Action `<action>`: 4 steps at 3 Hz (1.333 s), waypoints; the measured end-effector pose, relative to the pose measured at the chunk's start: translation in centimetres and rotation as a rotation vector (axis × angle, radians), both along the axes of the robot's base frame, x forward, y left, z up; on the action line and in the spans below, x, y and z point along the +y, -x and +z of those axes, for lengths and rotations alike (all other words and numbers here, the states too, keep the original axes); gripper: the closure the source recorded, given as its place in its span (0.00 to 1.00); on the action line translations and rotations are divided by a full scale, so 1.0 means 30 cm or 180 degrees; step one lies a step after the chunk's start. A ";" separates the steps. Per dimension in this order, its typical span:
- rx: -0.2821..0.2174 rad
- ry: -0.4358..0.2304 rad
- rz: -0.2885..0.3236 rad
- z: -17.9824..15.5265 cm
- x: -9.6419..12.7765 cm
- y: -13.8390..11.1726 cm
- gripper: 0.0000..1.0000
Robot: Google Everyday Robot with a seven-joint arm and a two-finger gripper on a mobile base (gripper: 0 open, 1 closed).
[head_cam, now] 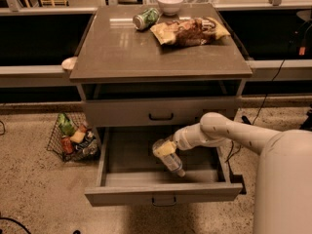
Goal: Place blue plastic bottle into middle drawer
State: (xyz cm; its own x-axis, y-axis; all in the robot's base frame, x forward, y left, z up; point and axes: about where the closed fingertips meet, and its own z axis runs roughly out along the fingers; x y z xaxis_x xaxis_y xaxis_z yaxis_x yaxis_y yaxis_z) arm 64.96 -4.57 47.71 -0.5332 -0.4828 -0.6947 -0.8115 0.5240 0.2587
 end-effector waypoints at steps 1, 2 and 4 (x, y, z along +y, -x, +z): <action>0.0006 -0.0030 -0.0022 -0.005 0.007 0.008 0.44; 0.0004 -0.0061 -0.0054 -0.007 0.007 0.017 0.20; -0.0097 -0.0279 -0.0193 0.021 -0.040 0.061 0.00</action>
Offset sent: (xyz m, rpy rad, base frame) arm -0.0068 -0.0032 -0.0004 0.0286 -0.0047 -0.0372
